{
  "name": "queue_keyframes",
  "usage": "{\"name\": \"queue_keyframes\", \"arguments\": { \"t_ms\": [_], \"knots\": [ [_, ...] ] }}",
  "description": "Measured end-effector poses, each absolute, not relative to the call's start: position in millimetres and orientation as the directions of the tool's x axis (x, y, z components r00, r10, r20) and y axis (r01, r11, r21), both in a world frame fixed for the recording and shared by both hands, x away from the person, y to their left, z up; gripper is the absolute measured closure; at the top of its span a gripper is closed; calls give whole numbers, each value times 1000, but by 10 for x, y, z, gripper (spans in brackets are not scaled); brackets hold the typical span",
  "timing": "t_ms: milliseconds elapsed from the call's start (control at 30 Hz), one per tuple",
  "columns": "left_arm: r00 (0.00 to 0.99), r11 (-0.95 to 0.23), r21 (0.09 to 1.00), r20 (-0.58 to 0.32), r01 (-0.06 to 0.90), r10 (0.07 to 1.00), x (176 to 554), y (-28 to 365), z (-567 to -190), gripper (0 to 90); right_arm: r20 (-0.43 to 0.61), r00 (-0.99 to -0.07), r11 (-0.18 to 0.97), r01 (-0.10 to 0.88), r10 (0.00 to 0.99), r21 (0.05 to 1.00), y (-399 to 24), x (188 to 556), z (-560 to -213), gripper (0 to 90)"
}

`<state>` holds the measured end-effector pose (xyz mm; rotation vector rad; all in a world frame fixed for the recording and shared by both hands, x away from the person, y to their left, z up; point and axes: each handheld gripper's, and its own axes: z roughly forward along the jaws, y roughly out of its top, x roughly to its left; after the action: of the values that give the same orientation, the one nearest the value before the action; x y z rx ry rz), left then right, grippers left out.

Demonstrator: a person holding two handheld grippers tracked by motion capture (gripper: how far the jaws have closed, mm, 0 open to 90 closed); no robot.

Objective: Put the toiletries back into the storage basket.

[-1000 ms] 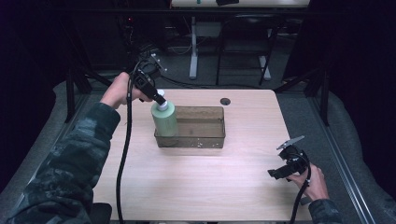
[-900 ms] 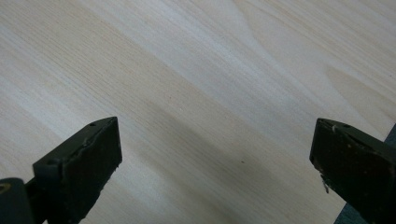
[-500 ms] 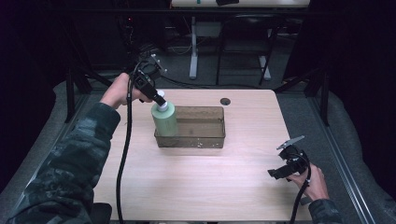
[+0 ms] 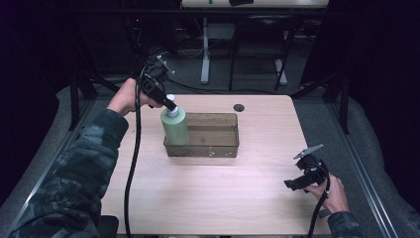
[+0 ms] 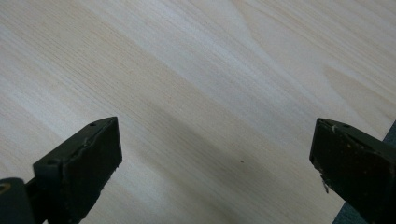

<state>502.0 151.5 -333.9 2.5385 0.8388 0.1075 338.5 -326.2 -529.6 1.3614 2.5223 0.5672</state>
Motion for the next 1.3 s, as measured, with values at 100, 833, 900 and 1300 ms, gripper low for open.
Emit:
{"name": "queue_keyframes", "arguments": {
  "t_ms": [100, 833, 900, 1300],
  "knots": [
    [802, -700, 450, -65, 555, 594, 5010, 1536, -3344, 477, -10, -547, 497, 752, 837, 432, -3260, 3385, -5296, 19],
    [766, -623, 554, -41, 552, 642, 4743, 1655, -3197, 85, -7, -544, 491, 751, 839, 441, -3262, 3382, -5283, 10],
    [766, -621, 558, -40, 550, 642, 4713, 1663, -3186, 62, -9, -545, 493, 751, 838, 440, -3260, 3382, -5283, 10],
    [747, -599, 573, -35, 559, 664, 4465, 1802, -3317, 2, -7, -544, 492, 753, 839, 438, -3258, 3382, -5286, 11]
  ]
}}
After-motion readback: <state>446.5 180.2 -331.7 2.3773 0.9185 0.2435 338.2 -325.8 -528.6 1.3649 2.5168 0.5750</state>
